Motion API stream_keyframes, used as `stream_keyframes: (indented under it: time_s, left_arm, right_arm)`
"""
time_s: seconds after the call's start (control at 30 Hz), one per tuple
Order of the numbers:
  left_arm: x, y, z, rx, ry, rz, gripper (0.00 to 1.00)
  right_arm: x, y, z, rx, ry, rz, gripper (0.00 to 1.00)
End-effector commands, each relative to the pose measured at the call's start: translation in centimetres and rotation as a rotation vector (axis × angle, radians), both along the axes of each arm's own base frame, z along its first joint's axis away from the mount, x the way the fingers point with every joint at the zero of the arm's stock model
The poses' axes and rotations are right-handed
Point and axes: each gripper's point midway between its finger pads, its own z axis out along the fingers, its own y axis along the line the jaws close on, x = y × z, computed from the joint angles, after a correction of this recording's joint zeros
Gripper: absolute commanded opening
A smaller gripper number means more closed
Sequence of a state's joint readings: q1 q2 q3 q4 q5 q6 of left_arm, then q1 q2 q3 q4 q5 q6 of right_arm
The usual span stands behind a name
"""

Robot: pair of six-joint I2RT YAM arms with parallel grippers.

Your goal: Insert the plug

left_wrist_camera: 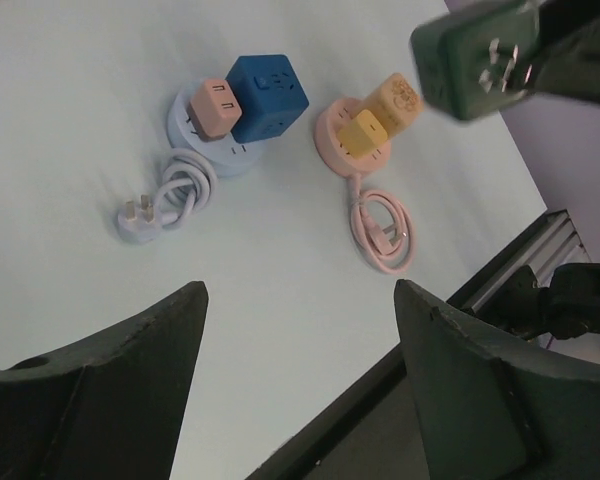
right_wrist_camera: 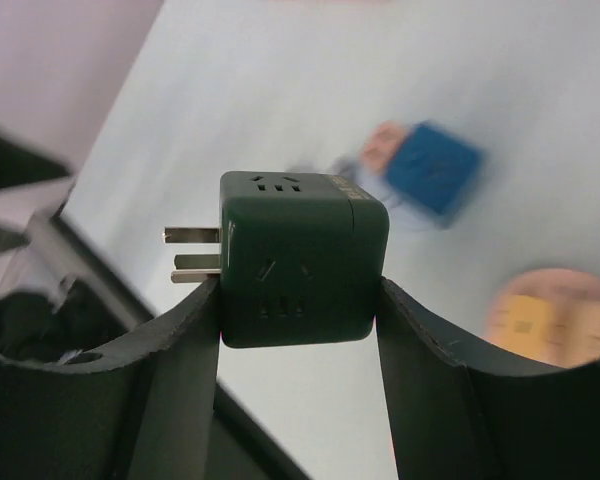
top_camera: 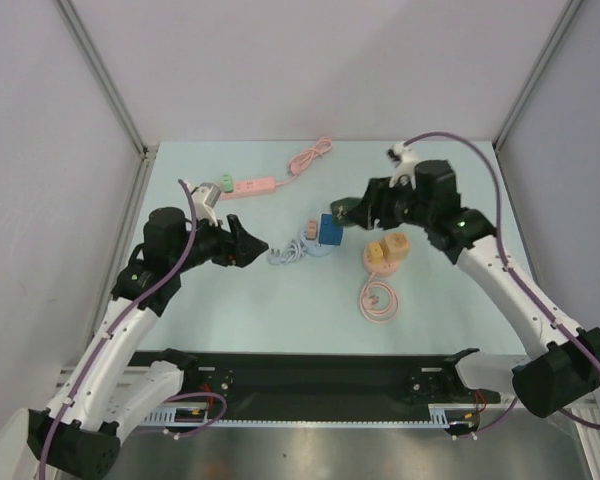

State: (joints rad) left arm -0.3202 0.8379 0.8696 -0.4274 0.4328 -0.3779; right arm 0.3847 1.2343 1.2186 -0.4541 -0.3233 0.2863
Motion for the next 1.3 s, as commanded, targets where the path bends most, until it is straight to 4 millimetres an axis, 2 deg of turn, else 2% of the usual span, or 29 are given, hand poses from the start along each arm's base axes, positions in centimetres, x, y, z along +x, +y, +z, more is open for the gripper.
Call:
stream_keyframes:
  time_s: [0.0, 0.13, 0.23, 0.27, 0.3, 0.37, 0.4, 0.43, 0.67, 0.77, 0.93, 1.07, 1.27]
  left_arm:
    - [-0.8, -0.4, 1.1, -0.034, 0.026, -0.057, 0.8]
    - [-3.0, -1.4, 2.0, -0.084, -0.023, -0.168, 0.84]
    - [-3.7, -1.8, 2.4, -0.123, -0.025, -0.195, 0.84]
    - [-3.8, -1.9, 2.4, -0.134, -0.03, -0.207, 0.83]
    - [-4.5, -2.5, 2.6, -0.165, -0.02, -0.255, 0.82]
    - [-5.1, -3.3, 3.2, -0.218, -0.064, -0.326, 0.82]
    - [-6.2, -3.9, 3.7, -0.275, -0.042, -0.39, 0.83]
    - [-6.5, -4.2, 3.9, -0.301, -0.048, -0.412, 0.82]
    - [-6.3, -4.7, 5.6, -0.337, -0.12, -0.466, 0.83]
    - [-6.0, -4.8, 5.4, -0.339, -0.123, -0.471, 0.83]
    - [-6.3, -5.3, 5.9, -0.407, -0.126, -0.507, 0.83]
    - [-6.9, -5.5, 6.9, -0.446, -0.162, -0.557, 0.84]
    - [-6.8, -5.6, 6.6, -0.457, -0.136, -0.56, 0.87]
  right_arm:
    - [-3.2, 5.5, 0.3, 0.173, -0.015, 0.209, 0.0]
    - [-4.2, 6.3, 0.5, 0.205, -0.039, 0.274, 0.0]
    - [-5.0, 7.1, 0.4, 0.223, -0.03, 0.33, 0.0]
    - [-5.8, 7.8, 1.5, 0.268, -0.051, 0.392, 0.0]
    - [-6.3, 8.1, 1.2, 0.291, -0.046, 0.424, 0.0]
    - [-8.2, 8.9, 2.4, 0.369, -0.054, 0.526, 0.0]
    - [-8.5, 9.2, 3.8, 0.404, -0.122, 0.569, 0.0]
    - [-9.5, 9.4, 4.2, 0.426, -0.122, 0.618, 0.0]
    - [-10.5, 10.0, 6.5, 0.445, -0.169, 0.686, 0.0]
    - [-11.4, 10.3, 7.4, 0.504, -0.171, 0.734, 0.0]
    - [-13.2, 11.6, 7.6, 0.548, -0.132, 0.821, 0.0]
    - [-13.5, 12.7, 7.3, 0.554, -0.101, 0.853, 0.0]
    - [-14.0, 13.2, 7.5, 0.567, -0.104, 0.888, 0.0]
